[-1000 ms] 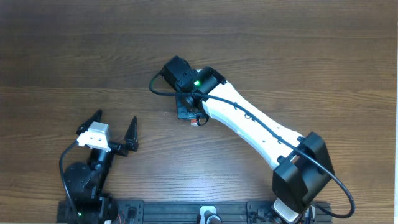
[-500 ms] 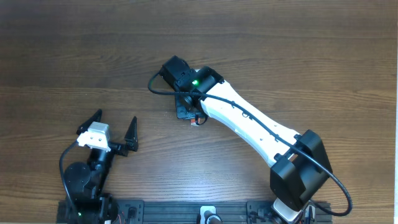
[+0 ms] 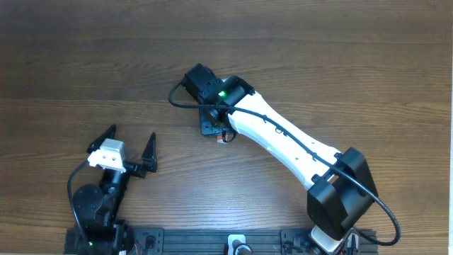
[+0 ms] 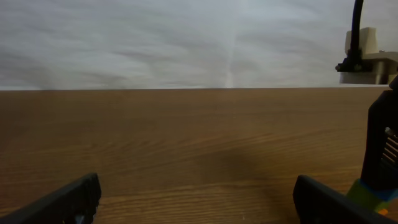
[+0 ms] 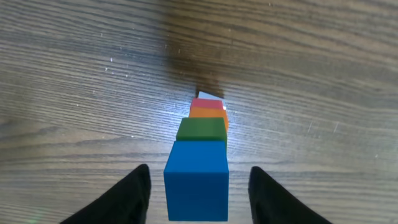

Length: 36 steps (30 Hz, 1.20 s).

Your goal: Stack Cubes

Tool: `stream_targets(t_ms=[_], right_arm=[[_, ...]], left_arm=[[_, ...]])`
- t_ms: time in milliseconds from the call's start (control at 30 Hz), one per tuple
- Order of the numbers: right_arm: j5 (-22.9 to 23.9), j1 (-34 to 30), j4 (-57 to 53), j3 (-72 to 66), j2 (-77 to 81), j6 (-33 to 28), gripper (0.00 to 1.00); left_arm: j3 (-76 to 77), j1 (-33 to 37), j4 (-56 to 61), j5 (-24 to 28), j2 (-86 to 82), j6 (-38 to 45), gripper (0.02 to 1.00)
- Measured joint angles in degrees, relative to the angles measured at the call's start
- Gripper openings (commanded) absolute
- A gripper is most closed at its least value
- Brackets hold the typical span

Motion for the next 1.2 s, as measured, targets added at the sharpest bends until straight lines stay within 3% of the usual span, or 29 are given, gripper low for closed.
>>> stream_targets(t_ms=[133,267,600,900,1067,1200], right_arm=[[0.04,0.0,0.02,0.0,0.0,-0.07,0.739],[-0.02,-0.26,0.24,0.0,0.0,0.11,0.993],[3.78,-8.02,6.91,4.48,0.11,-5.57,0.993],[7.8,-22.93,8.66,7.34,0.0,-15.13,0.993],[8.98,-31.21,14.99,0.81,-4.7,-20.22,0.991],[8.39,-36.13,26.82,-13.77,-15.69,-24.35,0.993]], left_arm=[[0.0,0.0,0.0,0.0,0.0,0.0,1.0],[0.0,0.0,0.0,0.0,0.0,0.0,1.0],[0.0,0.0,0.0,0.0,0.0,0.0,1.0],[0.0,0.0,0.0,0.0,0.0,0.0,0.998],[0.0,0.0,0.0,0.02,0.0,0.0,1.0],[0.0,0.0,0.0,0.0,0.0,0.0,0.998]])
